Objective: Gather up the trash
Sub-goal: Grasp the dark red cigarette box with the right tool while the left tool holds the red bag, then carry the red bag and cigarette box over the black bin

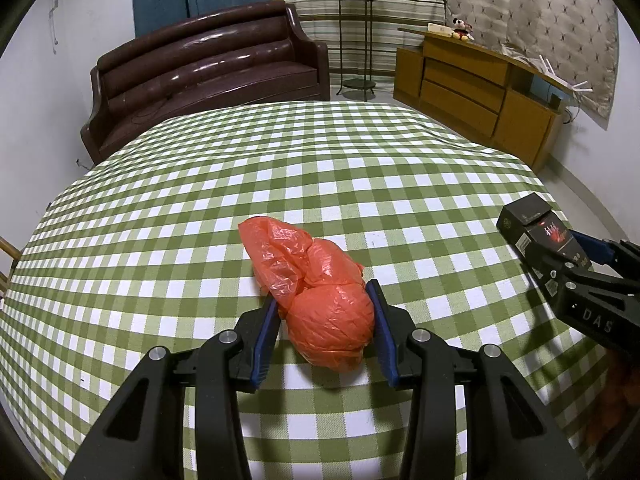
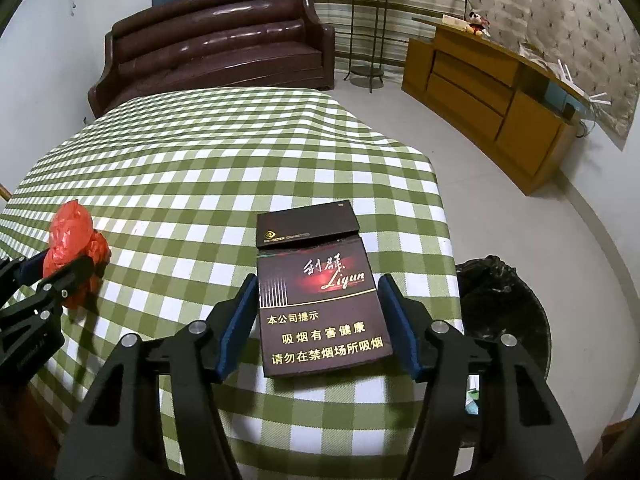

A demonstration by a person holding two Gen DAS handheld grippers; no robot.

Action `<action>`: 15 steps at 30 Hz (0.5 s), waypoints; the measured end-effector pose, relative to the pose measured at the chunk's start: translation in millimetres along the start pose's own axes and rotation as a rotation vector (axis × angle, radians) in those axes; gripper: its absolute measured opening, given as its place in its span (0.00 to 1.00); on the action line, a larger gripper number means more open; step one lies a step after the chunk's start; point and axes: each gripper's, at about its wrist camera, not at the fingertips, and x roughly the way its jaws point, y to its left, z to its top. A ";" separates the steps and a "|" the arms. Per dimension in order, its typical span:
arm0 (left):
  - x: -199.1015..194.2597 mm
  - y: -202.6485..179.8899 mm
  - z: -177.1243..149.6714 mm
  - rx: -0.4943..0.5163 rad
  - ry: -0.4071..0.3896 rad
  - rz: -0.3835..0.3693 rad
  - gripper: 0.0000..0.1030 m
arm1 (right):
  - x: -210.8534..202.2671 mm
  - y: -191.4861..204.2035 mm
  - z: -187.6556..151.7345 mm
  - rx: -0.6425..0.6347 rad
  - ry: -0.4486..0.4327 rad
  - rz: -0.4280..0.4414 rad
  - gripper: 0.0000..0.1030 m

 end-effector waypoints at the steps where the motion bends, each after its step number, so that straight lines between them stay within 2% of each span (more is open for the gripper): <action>1: -0.3 0.2 0.5 0.000 0.000 0.000 0.41 | -0.5 0.0 -0.3 0.001 -0.001 0.000 0.53; 15: -7.5 -8.6 3.3 0.003 -0.026 -0.018 0.40 | -31.2 -19.8 -3.8 0.045 -0.086 -0.009 0.52</action>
